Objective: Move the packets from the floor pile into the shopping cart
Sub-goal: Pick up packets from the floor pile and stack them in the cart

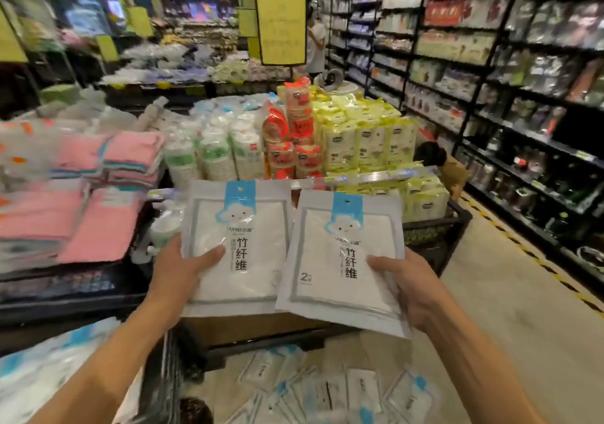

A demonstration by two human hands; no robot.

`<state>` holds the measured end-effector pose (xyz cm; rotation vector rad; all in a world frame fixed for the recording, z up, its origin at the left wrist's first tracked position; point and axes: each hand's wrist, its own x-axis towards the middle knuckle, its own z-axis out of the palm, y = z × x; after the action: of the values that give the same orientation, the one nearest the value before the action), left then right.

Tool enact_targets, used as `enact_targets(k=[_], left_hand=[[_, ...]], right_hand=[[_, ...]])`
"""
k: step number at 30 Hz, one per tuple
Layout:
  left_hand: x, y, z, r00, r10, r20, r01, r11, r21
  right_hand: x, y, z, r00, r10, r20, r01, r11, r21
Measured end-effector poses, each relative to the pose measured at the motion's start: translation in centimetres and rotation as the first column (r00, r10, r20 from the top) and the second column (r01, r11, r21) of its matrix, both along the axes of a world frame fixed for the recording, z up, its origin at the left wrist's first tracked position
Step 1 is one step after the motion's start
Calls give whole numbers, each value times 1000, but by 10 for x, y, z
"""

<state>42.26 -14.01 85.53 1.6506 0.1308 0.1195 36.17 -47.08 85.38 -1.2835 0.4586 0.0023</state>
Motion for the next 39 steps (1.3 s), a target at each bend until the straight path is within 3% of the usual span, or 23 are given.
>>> enact_targets(k=[7, 11, 17, 28, 39], left_hand=[[-157, 133, -5, 943, 313, -116, -320, 946, -46], [-226, 196, -8, 881, 446, -157, -461, 883, -85], [-287, 285, -7, 871, 464, -159, -482, 870, -102], [-335, 470, -42, 866, 465, -183, -479, 877, -38], [-263, 553, -108, 825, 455, -335, -508, 857, -84]], right_hand=[[-51, 123, 6, 940, 341, -22, -341, 940, 26], [-75, 190, 2, 894, 448, -30, -447, 894, 23], [-106, 286, 6, 839, 544, -36, -544, 839, 9], [-134, 463, -17, 852, 519, -61, -522, 851, -50], [-62, 545, -69, 860, 489, -145, -505, 857, -101]])
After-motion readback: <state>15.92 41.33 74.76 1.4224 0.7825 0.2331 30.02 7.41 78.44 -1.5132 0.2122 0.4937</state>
